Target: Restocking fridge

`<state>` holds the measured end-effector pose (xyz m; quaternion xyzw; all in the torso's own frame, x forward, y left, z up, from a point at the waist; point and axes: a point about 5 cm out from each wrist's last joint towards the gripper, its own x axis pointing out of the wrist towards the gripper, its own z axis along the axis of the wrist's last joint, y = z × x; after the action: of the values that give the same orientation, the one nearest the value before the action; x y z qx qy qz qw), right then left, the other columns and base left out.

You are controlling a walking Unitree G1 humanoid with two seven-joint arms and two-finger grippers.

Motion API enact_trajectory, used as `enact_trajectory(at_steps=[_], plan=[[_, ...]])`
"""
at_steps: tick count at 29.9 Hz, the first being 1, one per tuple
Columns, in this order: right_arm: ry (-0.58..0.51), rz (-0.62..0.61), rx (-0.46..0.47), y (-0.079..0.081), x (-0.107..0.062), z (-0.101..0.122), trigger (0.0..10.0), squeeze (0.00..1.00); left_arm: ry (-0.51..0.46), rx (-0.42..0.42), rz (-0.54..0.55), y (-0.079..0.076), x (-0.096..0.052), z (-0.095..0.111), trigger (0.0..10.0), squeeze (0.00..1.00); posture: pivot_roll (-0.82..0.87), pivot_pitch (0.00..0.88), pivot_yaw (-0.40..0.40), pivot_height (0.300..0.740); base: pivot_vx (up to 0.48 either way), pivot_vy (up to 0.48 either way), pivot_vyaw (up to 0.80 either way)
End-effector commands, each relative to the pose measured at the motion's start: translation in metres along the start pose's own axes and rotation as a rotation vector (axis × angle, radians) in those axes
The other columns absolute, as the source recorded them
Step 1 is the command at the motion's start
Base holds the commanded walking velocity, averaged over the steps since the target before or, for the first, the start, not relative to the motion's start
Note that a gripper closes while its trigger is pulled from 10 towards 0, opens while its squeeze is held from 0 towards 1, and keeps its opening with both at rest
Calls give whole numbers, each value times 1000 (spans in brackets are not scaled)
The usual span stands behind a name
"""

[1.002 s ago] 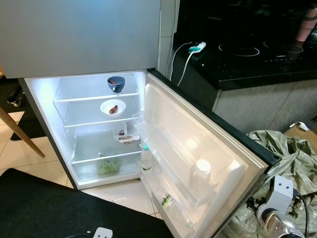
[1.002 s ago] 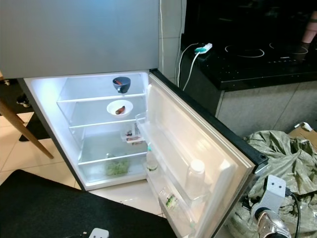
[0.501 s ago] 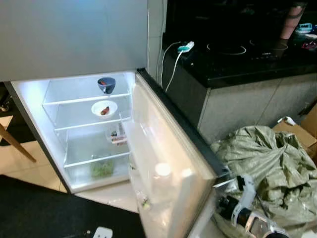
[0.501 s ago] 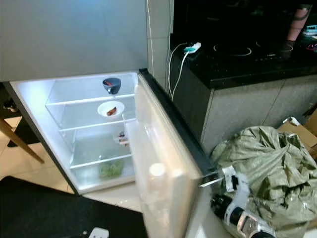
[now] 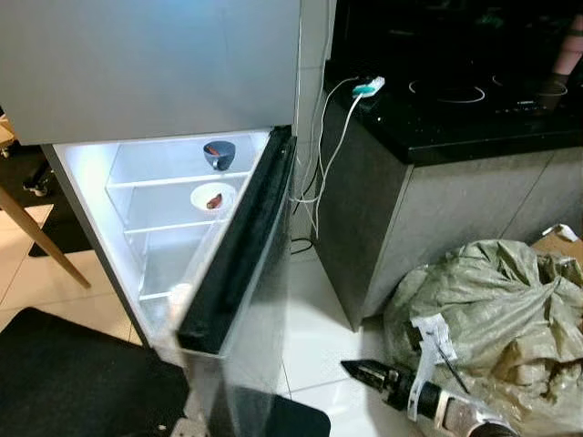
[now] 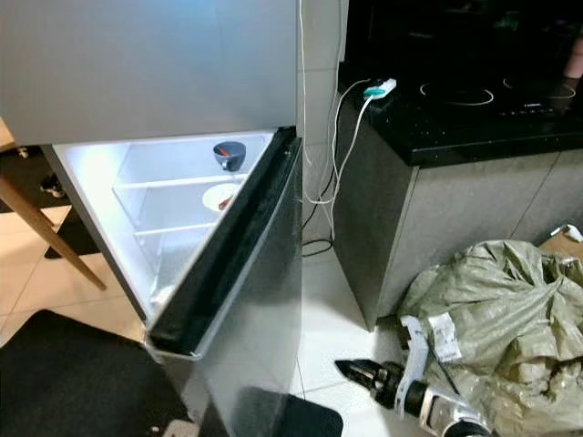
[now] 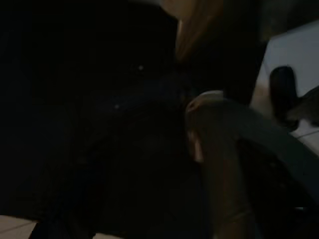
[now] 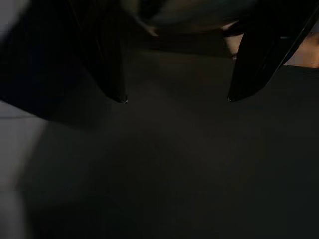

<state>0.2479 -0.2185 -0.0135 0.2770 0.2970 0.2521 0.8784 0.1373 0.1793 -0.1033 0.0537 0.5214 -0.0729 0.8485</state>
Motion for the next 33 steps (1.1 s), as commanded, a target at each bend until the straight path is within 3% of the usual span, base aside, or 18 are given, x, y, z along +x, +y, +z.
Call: enact_trajectory(at_steps=[1, 9, 16, 25, 33], plan=[[43, -163, -12, -12, -9, -14, 10000, 0, 2, 18, -4, 0, 0, 0, 10000, 0, -57, 0, -10, 740, 0, 0, 0], [171, -309, -59, -21, -23, -49, 10000, 0, 3, 19, -3, 0, 0, 0, 10000, 0, -57, 0, -10, 740, 0, 0, 297], [225, -356, -22, -23, -32, -74, 10000, 0, 5, 24, -1, 0, 0, 0, 10000, 0, -57, 0, -11, 740, 0, 0, 760], [239, -376, -10, -23, -34, -81, 10000, 0, 11, 30, 1, 1, 0, -1, 10000, 0, -57, 0, -10, 740, 0, 0, 752], [220, -373, -26, -23, -31, -73, 10000, 0, 11, 30, 2, 2, 0, -2, 10000, 0, -57, 0, -10, 740, 0, 0, 744]])
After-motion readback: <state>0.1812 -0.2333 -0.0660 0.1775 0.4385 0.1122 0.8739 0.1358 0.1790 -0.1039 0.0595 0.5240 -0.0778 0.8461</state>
